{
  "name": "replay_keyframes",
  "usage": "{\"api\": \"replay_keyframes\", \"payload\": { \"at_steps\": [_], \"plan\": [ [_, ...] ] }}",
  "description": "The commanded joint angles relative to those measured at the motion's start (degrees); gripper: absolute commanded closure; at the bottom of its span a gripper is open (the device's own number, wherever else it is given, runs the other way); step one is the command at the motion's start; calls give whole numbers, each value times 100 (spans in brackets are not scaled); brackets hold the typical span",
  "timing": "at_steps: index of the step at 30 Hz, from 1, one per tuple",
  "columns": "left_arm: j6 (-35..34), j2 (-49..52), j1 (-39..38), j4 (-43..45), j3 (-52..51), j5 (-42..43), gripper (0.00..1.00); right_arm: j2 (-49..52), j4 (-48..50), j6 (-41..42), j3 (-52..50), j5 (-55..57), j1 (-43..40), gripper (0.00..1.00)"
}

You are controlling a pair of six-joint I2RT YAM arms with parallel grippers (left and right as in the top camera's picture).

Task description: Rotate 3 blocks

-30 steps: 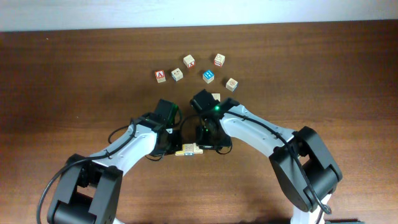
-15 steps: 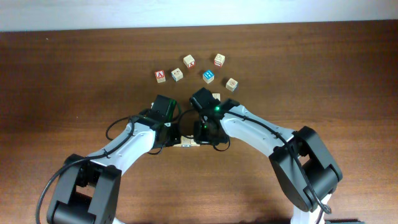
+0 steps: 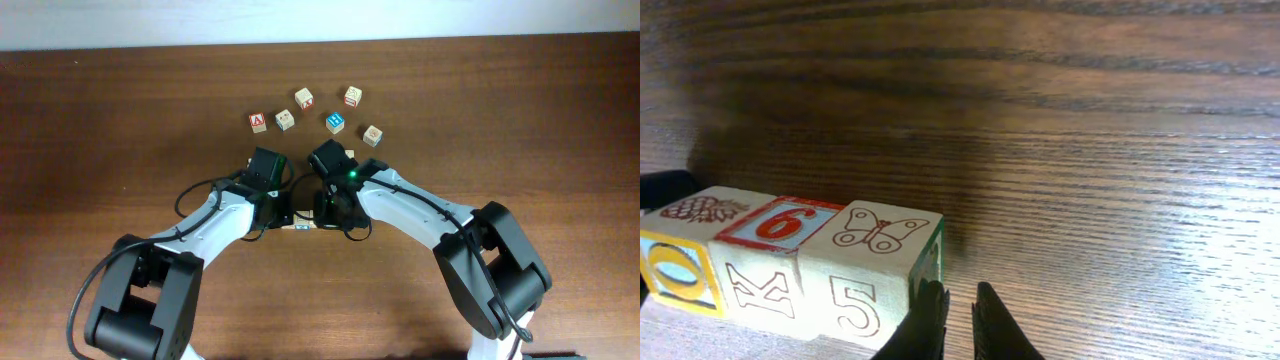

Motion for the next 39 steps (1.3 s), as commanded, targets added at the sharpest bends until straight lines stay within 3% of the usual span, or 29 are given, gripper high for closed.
{"api": "replay_keyframes", "payload": {
  "at_steps": [1,5,11,14,17,19,22,31,35,39],
  "plan": [
    [404,249,-262,35,63,442,100,57,94,2,13,-319,70,88],
    [525,249,-496,44,129,278,100,20,83,-66,15,-603,-92,95],
    [522,247,-472,-2,157,216,100,2,66,-494,15,-901,-424,94],
    [192,247,-166,-391,374,254,96,-20,9,-717,17,-1034,-457,93],
    [177,247,195,-688,693,1108,80,-116,-142,-896,28,-1093,-522,86],
    [175,247,258,-739,835,1226,71,-188,-197,-1117,33,-1086,-527,80],
    [175,247,258,-721,874,1226,66,-201,-262,-1233,46,-1088,-525,77],
    [179,247,256,-863,872,1180,65,-201,-278,-1285,66,-1086,-518,70],
    [177,247,249,-1467,872,1493,78,-199,-256,-1285,26,-1001,-514,68],
    [177,247,210,-1661,870,1504,75,-199,-249,-1285,0,-946,-514,64]
  ]
}}
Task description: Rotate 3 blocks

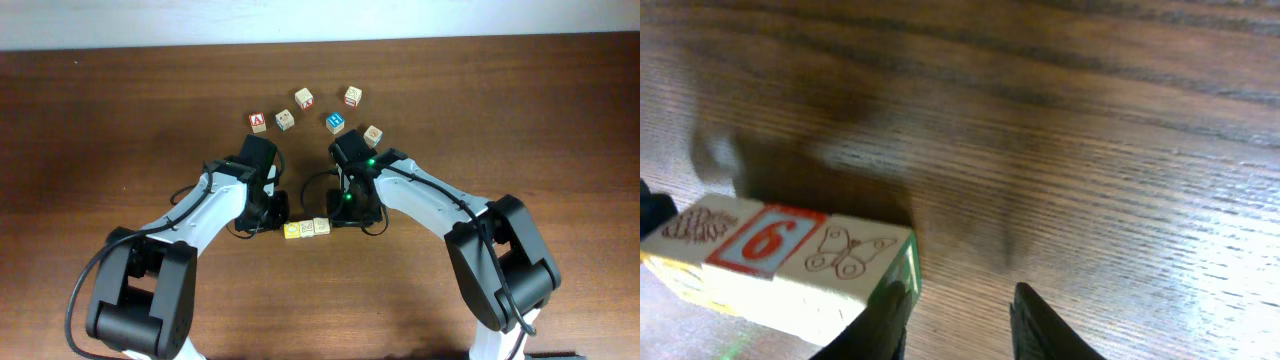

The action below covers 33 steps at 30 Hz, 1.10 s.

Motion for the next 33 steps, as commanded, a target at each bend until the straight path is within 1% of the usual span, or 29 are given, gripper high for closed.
{"api": "replay_keyframes", "payload": {
  "at_steps": [1,3,8,9,11,15,16,18,20,22,25,27,28,30,31,32,33],
  "plan": [
    [-4,44,-133,111,72,562,72,-192,76,-13,24,-149,48,59],
    [-83,44,-133,201,74,560,63,-192,70,-15,24,-122,48,56],
    [-76,44,-133,549,74,531,49,-192,70,-15,24,39,48,55],
    [-76,44,-133,634,74,509,48,-192,74,-15,24,94,48,52],
    [-76,44,-133,669,74,323,48,-192,70,-15,24,157,48,51],
    [-76,44,-136,660,52,278,54,-192,57,15,22,181,131,51],
    [-76,44,-133,662,46,260,57,-192,79,13,22,236,164,51],
    [-76,44,-114,671,61,-13,71,-203,166,4,33,289,138,51],
    [26,42,39,614,264,-170,79,-278,146,-133,144,262,26,51],
    [236,26,278,221,863,-177,83,-553,55,-345,297,273,-83,51],
    [450,13,590,-463,1880,-179,82,-1235,-13,-581,356,284,-72,45],
    [487,11,833,-894,2581,-177,78,-1478,-155,-595,354,284,28,44],
    [490,11,925,-1056,2791,-179,79,-1513,-225,-592,354,286,125,44],
    [487,11,1014,-1412,2951,-179,88,-1502,-254,-520,323,382,232,44],
    [485,26,1029,-1884,2914,-306,100,-1440,-267,-251,289,649,280,44],
    [485,39,1014,-2240,2811,-557,100,-1388,-262,-173,256,678,267,44],
    [485,39,992,-2413,2632,-800,100,-1344,-254,-116,214,673,249,44]
  ]
}}
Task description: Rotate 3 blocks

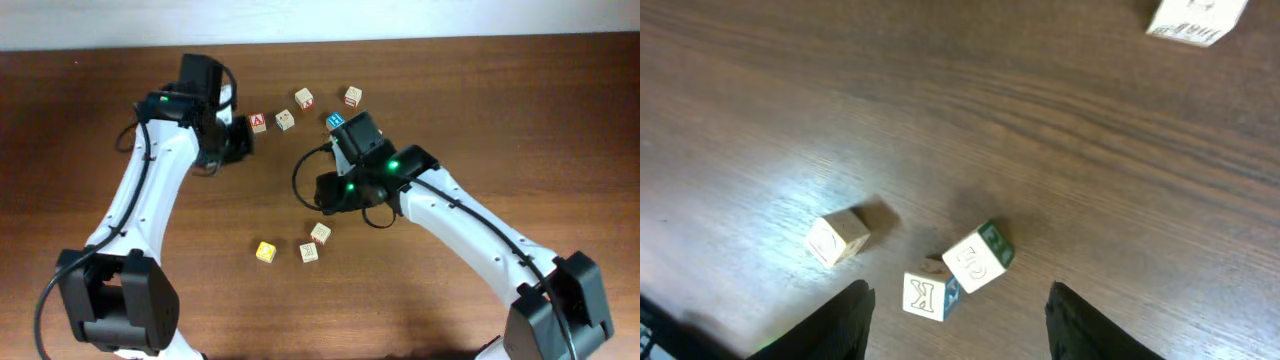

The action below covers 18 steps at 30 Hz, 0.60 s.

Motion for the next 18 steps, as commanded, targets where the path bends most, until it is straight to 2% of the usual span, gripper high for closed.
{"api": "replay_keyframes", "payload": {
  "at_steps": [1,3,10,18],
  "plan": [
    [72,4,-52,-562,-514,-691,100,216,35,262,-162,278,-35,44],
    [70,4,-55,-415,-1021,-717,100,308,146,208,-321,273,-70,44],
    [116,4,-166,1292,-2868,-321,100,330,802,-42,-848,271,-63,44],
    [111,4,-737,1491,-3368,542,100,330,933,-44,-955,278,-66,44]
  ]
}}
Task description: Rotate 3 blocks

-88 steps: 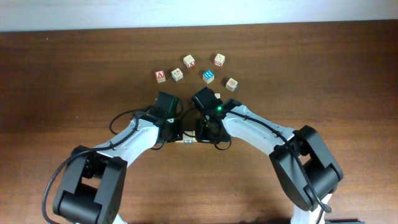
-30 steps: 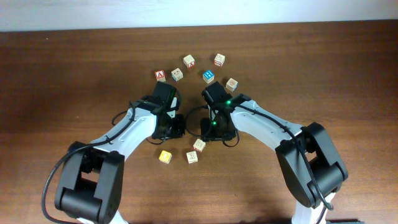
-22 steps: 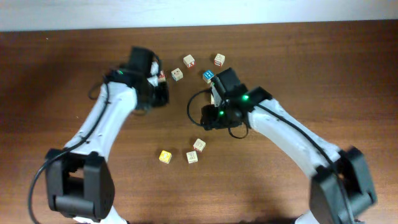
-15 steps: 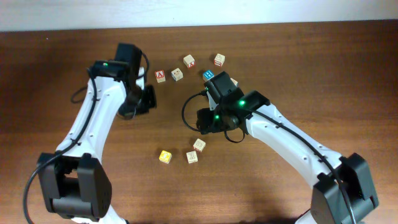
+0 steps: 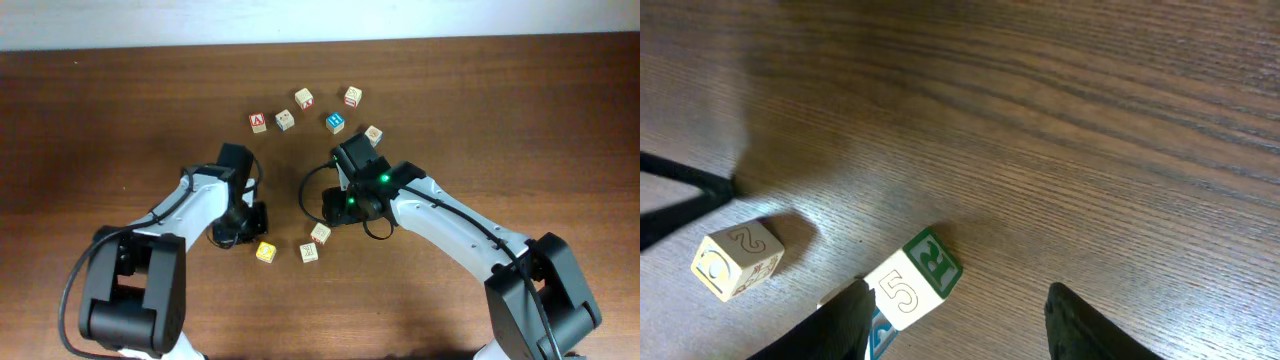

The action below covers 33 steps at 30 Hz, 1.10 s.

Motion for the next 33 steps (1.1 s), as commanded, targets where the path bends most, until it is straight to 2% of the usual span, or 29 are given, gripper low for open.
{"api": "replay_keyframes", "payload": {
  "at_steps": [1,3,7,13,17,20,23,24,26,28,33],
  "plan": [
    [46,-11,-435,-61,-136,577,100,22,15,-59,-57,74,-28,44],
    [28,-11,-612,-223,-138,575,100,22,-13,-57,-57,72,-28,44],
    [-437,-11,-837,-529,-136,584,100,22,-70,-57,-57,-22,-28,44],
    [-474,-13,-590,-157,138,518,100,-15,-87,-278,-33,-319,-26,44],
    [-247,-24,74,-691,1373,260,100,-245,-92,-752,70,-988,149,44],
    [-234,-24,621,-874,2330,-127,99,-262,-42,-872,140,-1261,686,45],
    [-234,-24,975,-645,2594,-238,83,-260,127,-1016,214,-1193,1276,45],
    [-236,-22,1080,-540,2592,-258,75,-254,144,-1137,286,-1139,1480,45],
    [-234,-15,1226,-444,2592,-260,71,-229,149,-1233,382,-846,1803,45],
    [-234,-15,1355,-354,2592,-258,62,-129,223,-1429,422,-721,2068,45],
    [-234,-15,1388,-343,2592,-326,58,433,243,-1687,533,-702,2463,45]
  ]
}}
